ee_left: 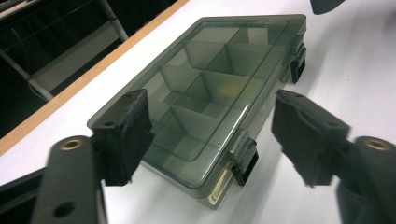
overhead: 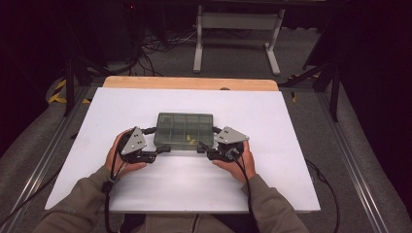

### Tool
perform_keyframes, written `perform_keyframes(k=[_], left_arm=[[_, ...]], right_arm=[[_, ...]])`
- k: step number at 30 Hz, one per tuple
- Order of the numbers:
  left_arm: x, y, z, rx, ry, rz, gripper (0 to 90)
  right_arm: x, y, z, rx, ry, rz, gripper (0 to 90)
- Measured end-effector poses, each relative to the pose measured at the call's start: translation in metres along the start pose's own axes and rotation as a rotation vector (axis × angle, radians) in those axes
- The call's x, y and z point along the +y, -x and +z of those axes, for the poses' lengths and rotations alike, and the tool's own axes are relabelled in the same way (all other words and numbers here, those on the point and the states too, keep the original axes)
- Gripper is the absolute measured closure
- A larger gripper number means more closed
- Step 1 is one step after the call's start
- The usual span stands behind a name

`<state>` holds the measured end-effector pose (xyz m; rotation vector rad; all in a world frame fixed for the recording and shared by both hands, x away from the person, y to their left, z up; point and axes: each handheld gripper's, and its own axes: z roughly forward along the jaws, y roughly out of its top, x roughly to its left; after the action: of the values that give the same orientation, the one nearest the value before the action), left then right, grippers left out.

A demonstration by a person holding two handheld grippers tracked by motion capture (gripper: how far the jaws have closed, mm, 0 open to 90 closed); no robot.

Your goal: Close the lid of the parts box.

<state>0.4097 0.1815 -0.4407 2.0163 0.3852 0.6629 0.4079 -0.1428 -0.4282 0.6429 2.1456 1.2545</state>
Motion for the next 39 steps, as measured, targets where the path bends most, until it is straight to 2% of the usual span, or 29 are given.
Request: perform_keyframes(k=[6,9,15,27,39], left_arm=[[0.000,0.000,0.000,0.009,0.008,-0.012,14.3],[0.000,0.000,0.000,0.002,0.009,-0.016,11.4],[0.002,0.003,0.000,0.000,0.001,0.001,7.4],[0.009,0.010,-0.009,-0.002,0.020,0.018,7.2],[0.012,0.019,-0.021,-0.006,0.040,0.026,6.9]], right_arm=[[-0.001,0.001,0.002,-0.025,-0.001,0.021,21.1],[-0.001,0.001,0.002,-0.029,-0.002,0.031,17.7],[0.000,0.001,0.003,-0.051,0.004,0.041,8.1],[0.006,-0.009,-0.005,-0.068,0.015,-0.012,9.0],[0.009,-0.019,-0.017,-0.067,0.025,-0.031,9.5]])
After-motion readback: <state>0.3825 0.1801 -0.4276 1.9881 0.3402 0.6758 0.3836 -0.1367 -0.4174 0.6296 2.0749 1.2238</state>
